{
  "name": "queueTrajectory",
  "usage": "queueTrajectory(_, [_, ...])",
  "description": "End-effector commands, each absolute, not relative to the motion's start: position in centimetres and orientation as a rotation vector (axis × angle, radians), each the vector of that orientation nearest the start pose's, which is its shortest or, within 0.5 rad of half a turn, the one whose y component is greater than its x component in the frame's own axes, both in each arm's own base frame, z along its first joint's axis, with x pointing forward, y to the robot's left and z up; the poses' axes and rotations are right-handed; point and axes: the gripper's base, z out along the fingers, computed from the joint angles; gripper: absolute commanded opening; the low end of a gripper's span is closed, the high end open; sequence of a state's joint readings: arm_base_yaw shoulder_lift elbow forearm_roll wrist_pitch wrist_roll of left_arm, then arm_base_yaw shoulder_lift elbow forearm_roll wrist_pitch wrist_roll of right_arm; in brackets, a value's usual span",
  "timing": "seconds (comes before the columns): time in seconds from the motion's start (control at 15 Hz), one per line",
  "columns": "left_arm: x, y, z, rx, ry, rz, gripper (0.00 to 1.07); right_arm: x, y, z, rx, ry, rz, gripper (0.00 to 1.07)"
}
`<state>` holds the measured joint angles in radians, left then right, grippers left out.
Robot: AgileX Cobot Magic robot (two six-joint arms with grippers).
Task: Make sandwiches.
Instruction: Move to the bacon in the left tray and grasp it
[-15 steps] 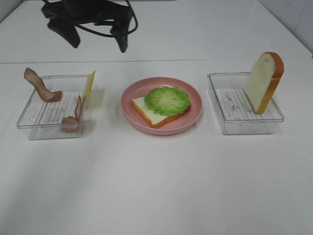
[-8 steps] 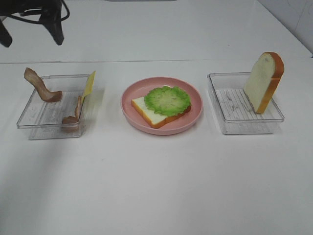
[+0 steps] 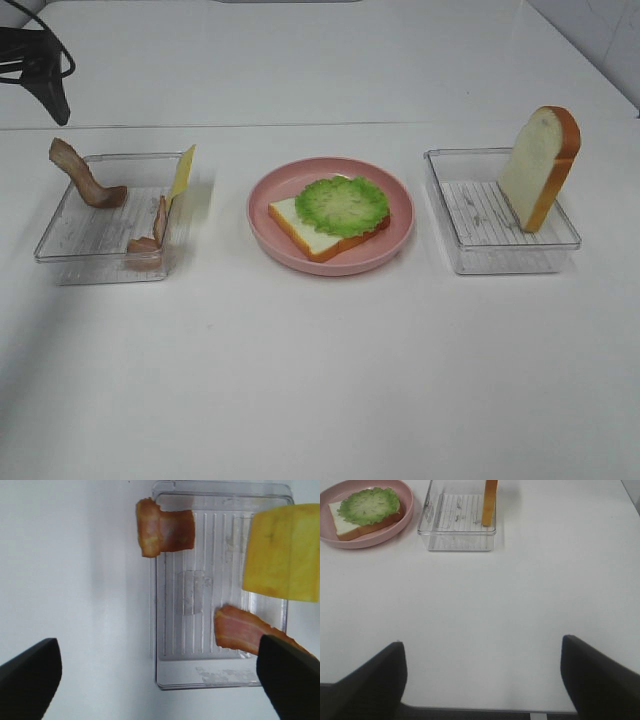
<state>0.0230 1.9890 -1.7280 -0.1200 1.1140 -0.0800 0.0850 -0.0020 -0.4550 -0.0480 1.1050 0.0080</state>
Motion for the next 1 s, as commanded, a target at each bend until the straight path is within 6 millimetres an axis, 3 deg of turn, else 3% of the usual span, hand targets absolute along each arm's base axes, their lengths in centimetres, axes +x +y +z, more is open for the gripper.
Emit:
queueTrajectory(0.07, [43.5,1.0,23.7,-0.244,2.856,-0.242,0.98,-0.6,-0.4,26.0,-0.079,2.091,-0.011,0.81])
queueTrajectory(0.13, [44.4,1.1,22.0,-0.253,2.836,-0.27,0.98,-0.6,-0.4,26.0,-0.079,2.091,-0.011,0.81])
queueTrajectory(0.73, [49.0,0.9,16.9,-0.289,2.863,-0.35,0.93,-0.6,-0.4,26.0,-0.079,2.091,-0.011,0.81])
queueTrajectory(1.0, [49.3,1.1,17.5,-0.284,2.844,-0.326,0.79,-0.6,-0.4,26.0,-0.079,2.091,-0.011,0.81])
